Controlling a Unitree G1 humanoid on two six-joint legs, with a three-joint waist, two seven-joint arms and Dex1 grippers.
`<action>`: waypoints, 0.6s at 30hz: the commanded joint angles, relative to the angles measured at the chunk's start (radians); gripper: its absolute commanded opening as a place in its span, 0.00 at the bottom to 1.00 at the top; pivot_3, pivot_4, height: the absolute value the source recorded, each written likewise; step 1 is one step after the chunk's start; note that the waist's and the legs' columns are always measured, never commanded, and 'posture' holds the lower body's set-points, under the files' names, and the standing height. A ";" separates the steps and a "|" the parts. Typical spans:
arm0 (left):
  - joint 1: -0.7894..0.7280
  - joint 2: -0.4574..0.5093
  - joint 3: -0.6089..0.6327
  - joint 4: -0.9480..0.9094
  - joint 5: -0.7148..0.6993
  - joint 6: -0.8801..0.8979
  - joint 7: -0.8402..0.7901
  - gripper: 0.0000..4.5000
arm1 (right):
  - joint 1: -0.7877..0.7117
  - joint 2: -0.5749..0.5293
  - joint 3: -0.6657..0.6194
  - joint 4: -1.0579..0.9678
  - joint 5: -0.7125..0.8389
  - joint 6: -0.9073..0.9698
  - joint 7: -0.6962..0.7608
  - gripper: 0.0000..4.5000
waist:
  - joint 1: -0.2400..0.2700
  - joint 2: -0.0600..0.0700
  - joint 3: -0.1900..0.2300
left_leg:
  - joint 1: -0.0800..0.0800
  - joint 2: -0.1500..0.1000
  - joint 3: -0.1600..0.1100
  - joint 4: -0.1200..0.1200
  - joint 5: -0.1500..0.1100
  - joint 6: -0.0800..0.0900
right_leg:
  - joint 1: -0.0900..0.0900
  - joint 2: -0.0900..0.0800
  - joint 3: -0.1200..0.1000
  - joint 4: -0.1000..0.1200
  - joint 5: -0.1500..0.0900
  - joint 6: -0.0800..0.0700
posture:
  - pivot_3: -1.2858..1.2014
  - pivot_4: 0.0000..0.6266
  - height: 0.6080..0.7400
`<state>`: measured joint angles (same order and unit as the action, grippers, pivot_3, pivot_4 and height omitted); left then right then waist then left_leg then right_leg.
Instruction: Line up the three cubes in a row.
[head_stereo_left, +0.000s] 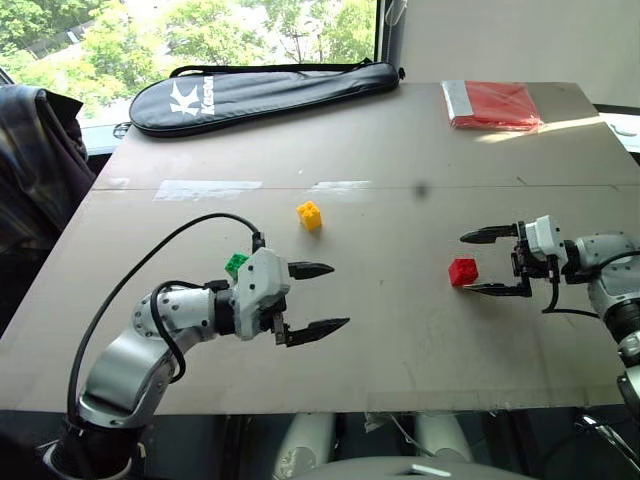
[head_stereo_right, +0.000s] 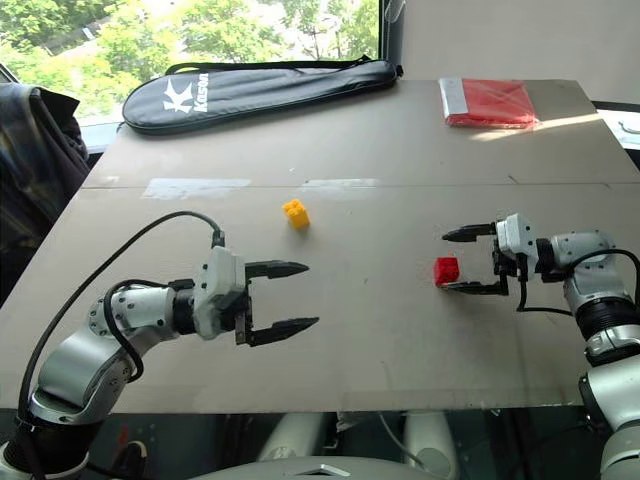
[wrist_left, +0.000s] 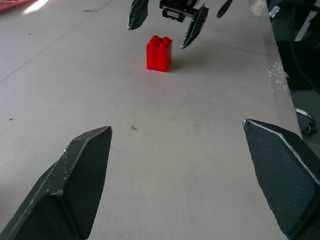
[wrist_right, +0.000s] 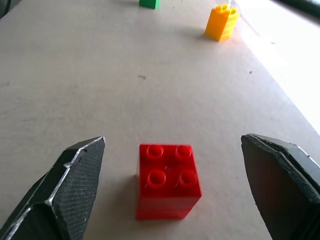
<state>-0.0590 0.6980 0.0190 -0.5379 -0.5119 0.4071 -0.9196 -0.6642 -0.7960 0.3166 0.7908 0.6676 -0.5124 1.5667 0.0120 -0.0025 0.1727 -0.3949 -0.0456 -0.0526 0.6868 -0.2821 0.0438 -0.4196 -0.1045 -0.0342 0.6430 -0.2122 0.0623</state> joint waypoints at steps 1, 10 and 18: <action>-0.021 -0.072 0.057 -0.009 0.028 -0.018 0.146 0.96 | -0.003 0.006 -0.127 -0.083 0.051 0.078 0.048 0.99 | 0.002 0.000 0.000 | 0.000 0.000 0.000 0.000 0.000 0.000 | 0.000 0.000 0.000 0.000 0.000 0.000 | 0.52 0.24 0.65; 0.215 -0.207 0.230 -0.005 0.117 -0.132 0.362 0.96 | 0.189 -0.005 -0.295 -0.360 0.119 0.383 0.042 0.99 | 0.002 0.000 0.000 | -0.003 0.000 -0.002 -0.001 0.000 0.000 | -0.002 -0.001 -0.002 0.000 0.000 0.000 | 0.52 0.24 0.65; 0.352 -0.266 0.308 0.080 0.193 -0.301 0.399 0.96 | 0.252 -0.037 -0.334 -0.326 0.125 0.419 0.048 0.99 | 0.006 0.001 0.000 | -0.002 0.000 -0.002 0.001 -0.003 0.004 | -0.001 -0.002 -0.003 0.000 0.000 -0.005 | 0.52 0.24 0.65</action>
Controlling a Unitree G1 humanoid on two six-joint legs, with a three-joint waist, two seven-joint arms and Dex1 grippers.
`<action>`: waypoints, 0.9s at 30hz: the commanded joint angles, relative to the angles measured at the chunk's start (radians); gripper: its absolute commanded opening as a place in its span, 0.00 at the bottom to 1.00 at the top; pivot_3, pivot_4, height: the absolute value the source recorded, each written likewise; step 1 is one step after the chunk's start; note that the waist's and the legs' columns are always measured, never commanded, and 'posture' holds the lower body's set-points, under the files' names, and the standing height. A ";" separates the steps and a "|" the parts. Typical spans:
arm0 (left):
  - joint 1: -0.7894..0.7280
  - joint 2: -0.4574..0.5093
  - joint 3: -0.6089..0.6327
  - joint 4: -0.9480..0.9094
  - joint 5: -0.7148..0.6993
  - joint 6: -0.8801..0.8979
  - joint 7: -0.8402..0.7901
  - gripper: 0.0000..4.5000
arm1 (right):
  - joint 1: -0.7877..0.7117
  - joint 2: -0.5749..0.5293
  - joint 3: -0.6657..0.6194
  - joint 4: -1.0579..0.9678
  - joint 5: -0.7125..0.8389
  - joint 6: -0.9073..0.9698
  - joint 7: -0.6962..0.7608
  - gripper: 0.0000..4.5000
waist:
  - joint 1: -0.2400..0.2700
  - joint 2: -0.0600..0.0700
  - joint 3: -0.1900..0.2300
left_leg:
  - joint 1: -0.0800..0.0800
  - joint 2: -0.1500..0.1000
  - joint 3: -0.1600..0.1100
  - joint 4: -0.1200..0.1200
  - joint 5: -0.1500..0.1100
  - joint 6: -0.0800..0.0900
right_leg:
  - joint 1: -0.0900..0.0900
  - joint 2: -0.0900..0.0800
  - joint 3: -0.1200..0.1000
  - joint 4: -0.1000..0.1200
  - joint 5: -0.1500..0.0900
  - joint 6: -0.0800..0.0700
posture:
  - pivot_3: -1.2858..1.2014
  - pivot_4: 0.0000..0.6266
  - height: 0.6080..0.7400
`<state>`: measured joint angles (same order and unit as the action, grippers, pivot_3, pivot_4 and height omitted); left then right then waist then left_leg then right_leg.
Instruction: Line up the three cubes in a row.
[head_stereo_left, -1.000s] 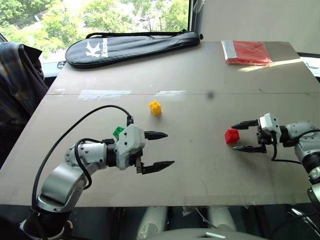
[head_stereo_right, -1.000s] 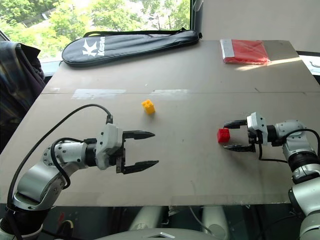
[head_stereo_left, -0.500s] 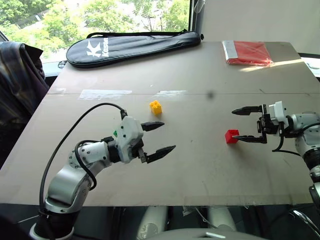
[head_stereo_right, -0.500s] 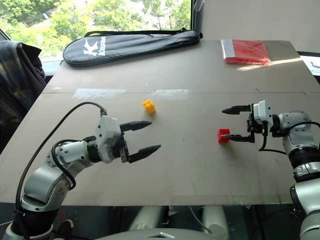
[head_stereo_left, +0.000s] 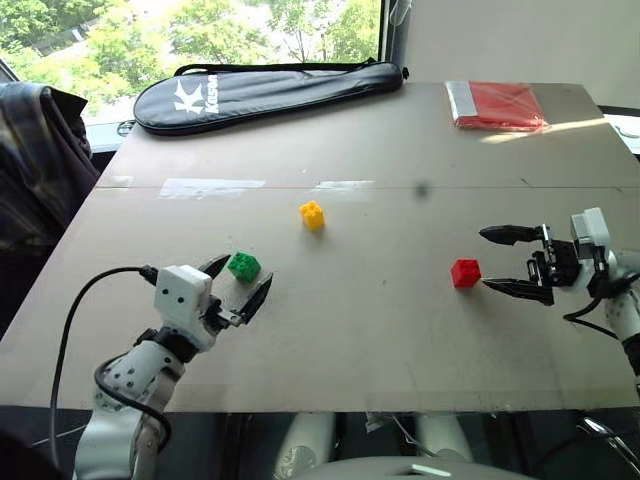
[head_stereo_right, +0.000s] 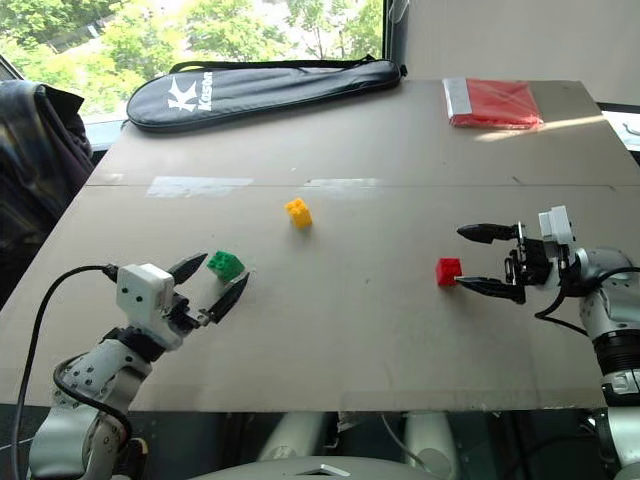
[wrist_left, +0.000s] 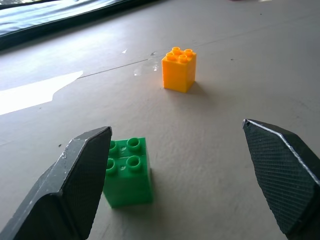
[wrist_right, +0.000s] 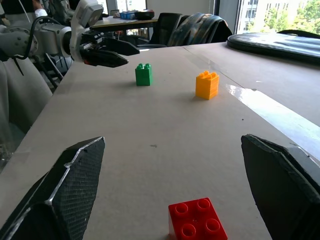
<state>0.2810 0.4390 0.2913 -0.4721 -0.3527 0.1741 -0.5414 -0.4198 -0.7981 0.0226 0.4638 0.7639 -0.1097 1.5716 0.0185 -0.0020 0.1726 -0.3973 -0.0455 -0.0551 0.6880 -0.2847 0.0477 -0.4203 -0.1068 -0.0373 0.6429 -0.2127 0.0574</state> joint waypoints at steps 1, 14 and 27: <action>0.023 -0.011 0.039 0.037 0.052 -0.085 0.030 0.96 | 0.023 -0.046 -0.043 0.011 0.044 0.020 0.043 0.99 | -0.001 0.000 0.000 | 0.001 0.000 0.000 0.000 0.000 0.000 | 0.001 0.000 0.000 0.000 0.000 -0.001 | 0.52 0.24 0.65; -0.053 -0.022 0.000 0.191 0.078 -0.130 0.033 0.96 | 0.099 -0.121 0.018 -0.036 0.252 -0.047 0.043 0.99 | -0.004 0.000 0.000 | 0.001 0.001 0.000 0.000 0.000 0.000 | 0.001 0.002 0.000 0.000 0.003 0.003 | 0.52 0.24 0.65; -0.150 -0.034 -0.071 0.288 0.101 -0.134 0.035 0.96 | 0.075 -0.168 0.100 -0.054 0.317 -0.047 0.043 0.99 | -0.003 0.000 0.000 | 0.001 0.001 0.000 0.000 0.000 0.000 | 0.001 0.002 0.000 0.000 0.003 0.003 | 0.52 0.24 0.65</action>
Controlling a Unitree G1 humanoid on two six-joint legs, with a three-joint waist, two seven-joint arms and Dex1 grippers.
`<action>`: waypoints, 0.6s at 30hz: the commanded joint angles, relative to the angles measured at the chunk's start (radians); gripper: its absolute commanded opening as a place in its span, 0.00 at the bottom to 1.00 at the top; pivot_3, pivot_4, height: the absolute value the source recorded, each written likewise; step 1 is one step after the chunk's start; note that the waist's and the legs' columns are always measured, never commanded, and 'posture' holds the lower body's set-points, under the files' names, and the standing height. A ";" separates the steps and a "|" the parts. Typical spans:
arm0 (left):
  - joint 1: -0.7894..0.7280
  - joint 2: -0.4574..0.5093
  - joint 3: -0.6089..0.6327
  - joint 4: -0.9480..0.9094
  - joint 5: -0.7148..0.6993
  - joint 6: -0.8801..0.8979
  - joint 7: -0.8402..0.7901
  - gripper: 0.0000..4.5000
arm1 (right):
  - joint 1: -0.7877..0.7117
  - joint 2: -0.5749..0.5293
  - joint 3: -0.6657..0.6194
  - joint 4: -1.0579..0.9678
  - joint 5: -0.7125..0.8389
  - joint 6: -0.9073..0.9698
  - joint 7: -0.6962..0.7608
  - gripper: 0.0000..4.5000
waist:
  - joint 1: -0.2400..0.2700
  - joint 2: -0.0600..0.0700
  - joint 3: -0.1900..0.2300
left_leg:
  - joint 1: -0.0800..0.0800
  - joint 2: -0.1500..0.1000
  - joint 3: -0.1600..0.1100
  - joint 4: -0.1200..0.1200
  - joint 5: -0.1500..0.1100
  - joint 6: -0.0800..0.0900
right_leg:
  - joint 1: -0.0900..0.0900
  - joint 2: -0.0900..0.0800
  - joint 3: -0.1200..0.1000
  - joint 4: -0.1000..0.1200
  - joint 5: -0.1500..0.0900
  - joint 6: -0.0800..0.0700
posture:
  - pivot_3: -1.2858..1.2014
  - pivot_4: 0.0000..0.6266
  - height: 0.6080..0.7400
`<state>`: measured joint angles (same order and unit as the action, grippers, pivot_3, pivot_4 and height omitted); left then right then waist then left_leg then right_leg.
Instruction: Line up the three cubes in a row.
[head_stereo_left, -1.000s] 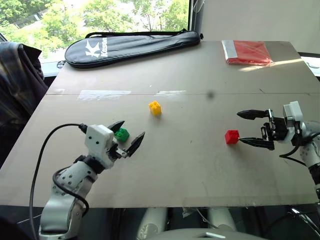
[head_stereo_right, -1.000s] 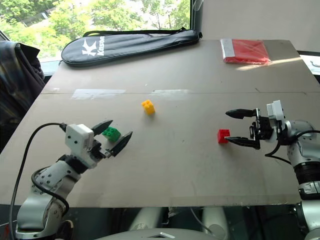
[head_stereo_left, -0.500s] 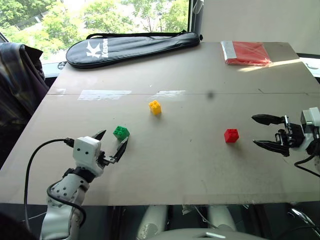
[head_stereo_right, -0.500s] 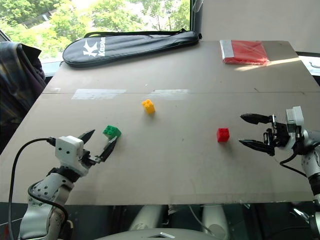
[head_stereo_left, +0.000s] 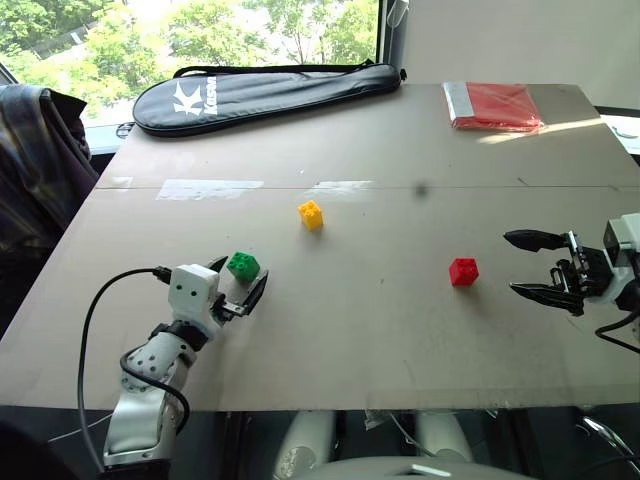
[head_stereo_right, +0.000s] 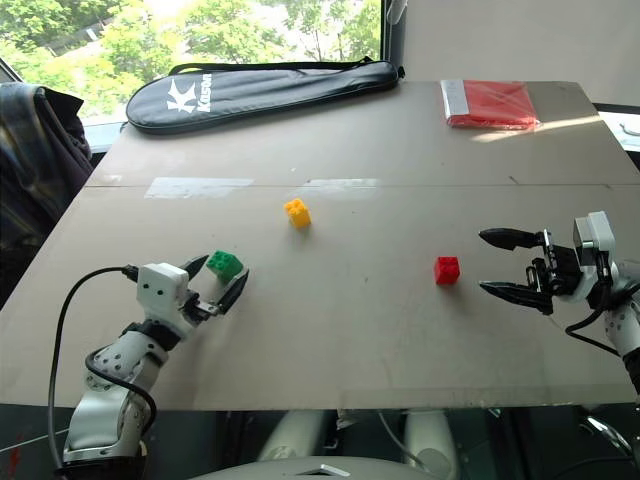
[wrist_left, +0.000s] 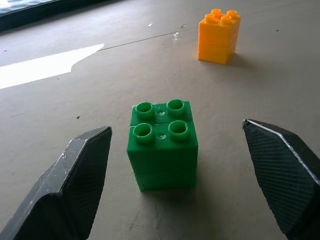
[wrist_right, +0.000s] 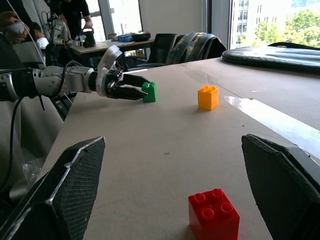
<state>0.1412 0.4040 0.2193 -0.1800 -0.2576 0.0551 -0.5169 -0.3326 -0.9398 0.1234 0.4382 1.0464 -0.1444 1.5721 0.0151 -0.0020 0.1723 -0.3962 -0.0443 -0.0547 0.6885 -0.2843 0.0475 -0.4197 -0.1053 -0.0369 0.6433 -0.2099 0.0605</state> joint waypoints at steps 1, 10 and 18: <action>-0.014 0.000 0.000 -0.002 0.006 -0.014 0.012 0.96 | -0.012 -0.029 0.002 -0.028 0.037 -0.012 0.042 0.99 | 0.000 0.000 0.000 | 0.000 0.000 0.000 0.000 0.000 0.000 | 0.000 0.000 0.000 0.000 0.000 0.000 | 0.52 0.24 0.65; -0.019 0.000 -0.021 -0.011 0.002 0.008 0.022 0.41 | -0.028 -0.035 0.022 -0.004 0.039 -0.031 0.042 1.00 | 0.000 0.000 0.000 | 0.000 0.000 0.000 0.000 0.000 0.000 | 0.000 0.000 0.000 0.000 0.000 0.000 | 0.52 0.24 0.65; -0.036 0.028 -0.036 -0.043 -0.033 0.077 -0.015 0.29 | -0.041 -0.033 0.023 0.018 0.033 -0.039 0.042 1.00 | 0.000 0.000 0.000 | 0.000 0.000 -0.001 0.000 0.000 0.000 | 0.000 0.000 0.000 0.000 0.000 0.000 | 0.52 0.24 0.65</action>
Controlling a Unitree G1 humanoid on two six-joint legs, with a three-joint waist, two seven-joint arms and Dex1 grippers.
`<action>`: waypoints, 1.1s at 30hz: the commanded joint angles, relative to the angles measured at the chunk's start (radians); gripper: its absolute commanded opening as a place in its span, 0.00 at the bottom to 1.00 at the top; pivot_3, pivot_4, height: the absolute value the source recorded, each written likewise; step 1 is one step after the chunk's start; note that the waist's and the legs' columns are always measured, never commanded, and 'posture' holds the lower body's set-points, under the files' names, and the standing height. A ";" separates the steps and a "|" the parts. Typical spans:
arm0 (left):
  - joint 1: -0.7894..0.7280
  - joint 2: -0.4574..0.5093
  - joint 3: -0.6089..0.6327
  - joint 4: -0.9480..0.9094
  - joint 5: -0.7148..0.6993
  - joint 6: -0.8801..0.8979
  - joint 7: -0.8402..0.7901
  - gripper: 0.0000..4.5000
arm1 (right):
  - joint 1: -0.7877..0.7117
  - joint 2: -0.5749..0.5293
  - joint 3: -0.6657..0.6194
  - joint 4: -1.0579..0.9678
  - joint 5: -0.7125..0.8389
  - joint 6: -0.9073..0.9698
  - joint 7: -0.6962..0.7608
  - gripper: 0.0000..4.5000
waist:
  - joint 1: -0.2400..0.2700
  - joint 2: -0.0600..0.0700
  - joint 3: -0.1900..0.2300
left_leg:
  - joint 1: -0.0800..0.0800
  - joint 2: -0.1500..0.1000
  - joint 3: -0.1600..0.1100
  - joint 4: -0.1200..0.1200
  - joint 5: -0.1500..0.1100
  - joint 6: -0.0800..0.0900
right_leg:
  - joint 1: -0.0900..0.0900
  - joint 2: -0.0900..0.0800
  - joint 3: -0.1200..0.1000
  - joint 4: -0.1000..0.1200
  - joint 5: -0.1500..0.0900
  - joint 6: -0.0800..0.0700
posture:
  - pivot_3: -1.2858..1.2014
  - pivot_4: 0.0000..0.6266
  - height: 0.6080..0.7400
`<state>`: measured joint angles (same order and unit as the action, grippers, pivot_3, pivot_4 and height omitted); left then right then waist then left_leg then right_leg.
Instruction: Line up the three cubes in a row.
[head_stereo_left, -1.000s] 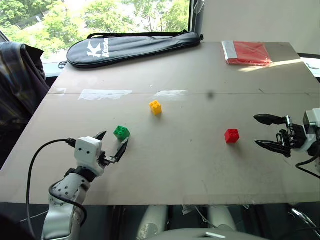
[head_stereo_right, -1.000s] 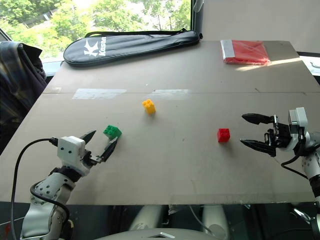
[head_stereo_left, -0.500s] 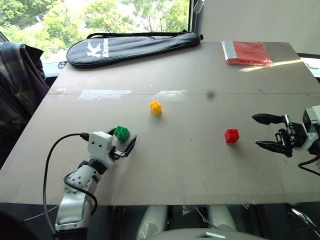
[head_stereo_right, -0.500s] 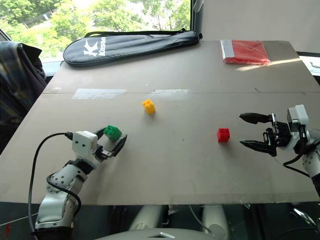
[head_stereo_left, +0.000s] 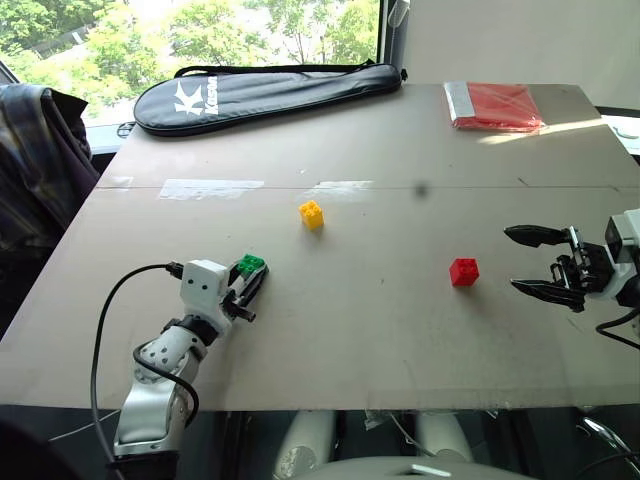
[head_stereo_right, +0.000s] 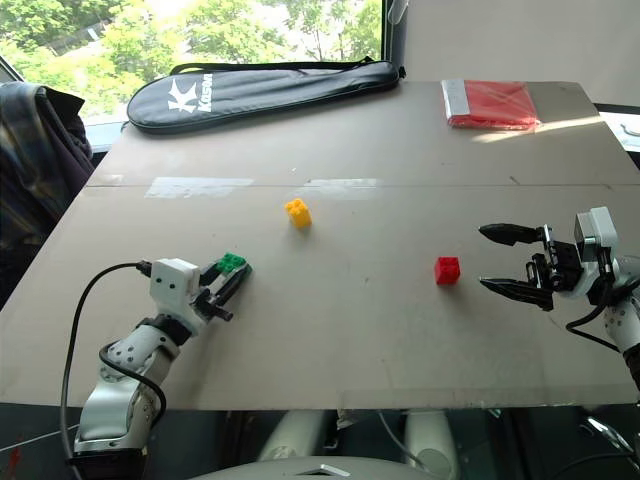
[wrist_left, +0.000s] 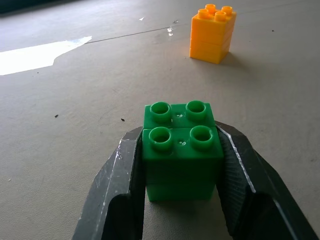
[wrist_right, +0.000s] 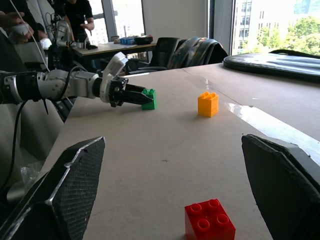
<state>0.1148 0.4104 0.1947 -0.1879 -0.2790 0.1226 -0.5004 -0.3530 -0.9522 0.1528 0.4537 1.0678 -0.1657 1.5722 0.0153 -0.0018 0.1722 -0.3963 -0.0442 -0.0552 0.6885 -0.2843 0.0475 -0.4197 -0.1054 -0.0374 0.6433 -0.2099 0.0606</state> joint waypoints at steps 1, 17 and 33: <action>-0.023 0.030 -0.022 -0.037 -0.024 0.013 -0.059 0.29 | -0.023 -0.020 -0.007 0.004 0.012 -0.017 0.042 1.00 | 0.000 0.000 0.000 | 0.000 0.000 0.000 0.000 0.000 0.000 | 0.000 0.000 0.000 0.000 0.000 0.000 | 0.52 0.24 0.65; -0.713 -0.011 -0.431 0.586 0.033 -0.234 -0.809 0.29 | -0.178 -0.037 0.169 0.142 -0.049 -0.065 0.042 1.00 | -0.004 0.000 0.000 | 0.000 -0.002 0.003 0.003 0.002 -0.002 | 0.001 0.003 -0.003 0.001 0.001 0.001 | 0.52 0.24 0.65; -0.955 -0.247 -0.489 1.010 0.201 -0.437 -0.741 0.29 | -0.347 -0.022 0.269 0.270 -0.061 -0.044 0.042 1.00 | -0.001 -0.001 0.001 | -0.004 -0.003 0.003 0.002 0.003 -0.003 | -0.003 0.002 -0.003 0.001 0.001 0.002 | 0.52 0.24 0.65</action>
<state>-0.8223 0.1773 -0.3025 0.8228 -0.0826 -0.2950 -1.2437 -0.6749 -0.9651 0.4275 0.7275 0.9949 -0.2030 1.5732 0.0140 -0.0031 0.1735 -0.4003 -0.0468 -0.0519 0.6909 -0.2813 0.0442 -0.4223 -0.1030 -0.0408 0.6442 -0.2087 0.0628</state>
